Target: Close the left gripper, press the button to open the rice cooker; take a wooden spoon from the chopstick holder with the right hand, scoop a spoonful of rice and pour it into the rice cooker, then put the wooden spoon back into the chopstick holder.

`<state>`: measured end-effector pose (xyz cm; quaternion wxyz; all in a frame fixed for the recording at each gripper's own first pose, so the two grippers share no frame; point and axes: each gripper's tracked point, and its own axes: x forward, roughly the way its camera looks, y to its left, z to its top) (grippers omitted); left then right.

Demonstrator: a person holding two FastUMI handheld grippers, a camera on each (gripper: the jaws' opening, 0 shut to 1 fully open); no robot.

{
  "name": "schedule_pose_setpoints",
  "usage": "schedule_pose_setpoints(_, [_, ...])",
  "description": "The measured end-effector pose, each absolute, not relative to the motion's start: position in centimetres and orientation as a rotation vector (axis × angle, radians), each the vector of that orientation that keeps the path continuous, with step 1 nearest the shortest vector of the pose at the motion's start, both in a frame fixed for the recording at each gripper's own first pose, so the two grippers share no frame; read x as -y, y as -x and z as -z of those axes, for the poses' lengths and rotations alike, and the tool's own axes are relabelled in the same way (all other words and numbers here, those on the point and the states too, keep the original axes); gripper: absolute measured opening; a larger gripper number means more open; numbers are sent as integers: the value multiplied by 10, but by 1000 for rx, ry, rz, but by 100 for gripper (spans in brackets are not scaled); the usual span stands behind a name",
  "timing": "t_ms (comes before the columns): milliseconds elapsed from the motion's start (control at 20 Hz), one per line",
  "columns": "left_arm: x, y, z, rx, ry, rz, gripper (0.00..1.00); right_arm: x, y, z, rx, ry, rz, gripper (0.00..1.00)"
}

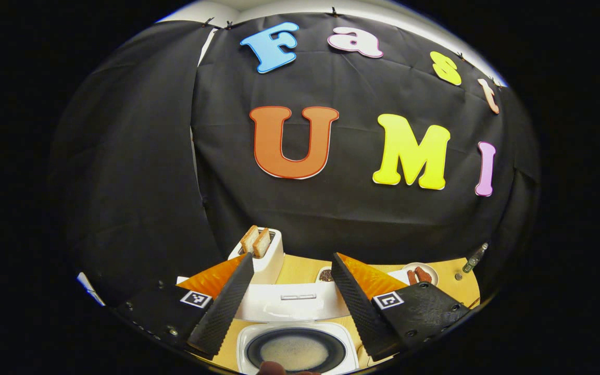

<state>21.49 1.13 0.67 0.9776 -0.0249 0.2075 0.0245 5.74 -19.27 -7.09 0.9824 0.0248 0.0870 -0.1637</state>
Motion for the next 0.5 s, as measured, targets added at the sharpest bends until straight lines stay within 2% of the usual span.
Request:
schedule_pose_setpoints(300, [1, -148, 9, -528, 83, -11, 97, 151, -80, 70, -175, -30, 192, 100])
schedule_pose_setpoints(500, [14, -95, 42, -623, 110, 7, 96, 132, -83, 79, -190, -32, 133, 100])
